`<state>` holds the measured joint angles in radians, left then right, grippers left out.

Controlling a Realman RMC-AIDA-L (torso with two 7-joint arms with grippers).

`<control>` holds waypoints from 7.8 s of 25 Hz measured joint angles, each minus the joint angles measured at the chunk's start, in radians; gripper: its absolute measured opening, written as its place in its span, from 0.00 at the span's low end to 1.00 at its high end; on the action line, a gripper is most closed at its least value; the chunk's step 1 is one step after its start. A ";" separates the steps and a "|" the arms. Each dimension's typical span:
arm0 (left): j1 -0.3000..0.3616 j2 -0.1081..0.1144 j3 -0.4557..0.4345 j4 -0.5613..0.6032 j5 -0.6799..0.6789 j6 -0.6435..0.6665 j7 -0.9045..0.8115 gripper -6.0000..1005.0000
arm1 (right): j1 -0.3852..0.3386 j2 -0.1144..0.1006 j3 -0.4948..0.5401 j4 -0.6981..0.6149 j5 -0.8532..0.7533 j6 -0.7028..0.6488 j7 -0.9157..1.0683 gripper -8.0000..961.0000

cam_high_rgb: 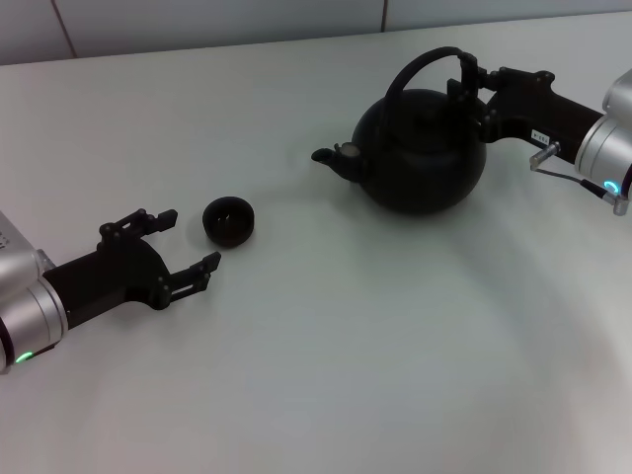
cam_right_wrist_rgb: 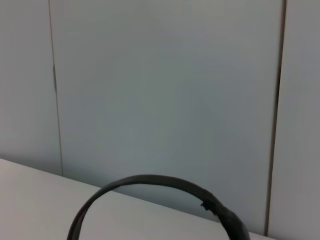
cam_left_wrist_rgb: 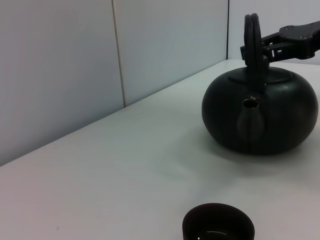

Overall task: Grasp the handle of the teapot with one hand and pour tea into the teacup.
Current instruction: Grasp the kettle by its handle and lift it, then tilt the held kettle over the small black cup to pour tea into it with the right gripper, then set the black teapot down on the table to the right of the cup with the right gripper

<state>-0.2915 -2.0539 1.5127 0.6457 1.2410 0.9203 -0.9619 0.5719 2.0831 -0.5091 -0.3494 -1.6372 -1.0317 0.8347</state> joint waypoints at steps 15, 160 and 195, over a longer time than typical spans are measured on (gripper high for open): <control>0.000 0.001 -0.002 0.000 0.003 -0.003 0.000 0.79 | -0.009 0.001 0.002 -0.001 0.082 -0.020 -0.054 0.10; 0.047 -0.002 -0.019 0.109 0.106 0.021 -0.078 0.79 | -0.101 0.002 -0.468 -0.178 0.557 0.029 0.022 0.10; 0.041 -0.003 -0.020 0.120 0.106 0.025 -0.078 0.79 | -0.061 -0.002 -0.414 0.041 0.584 0.026 -0.183 0.10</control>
<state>-0.2500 -2.0570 1.4925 0.7655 1.3468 0.9454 -1.0400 0.5110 2.0815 -0.9234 -0.3080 -1.0535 -1.0053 0.6515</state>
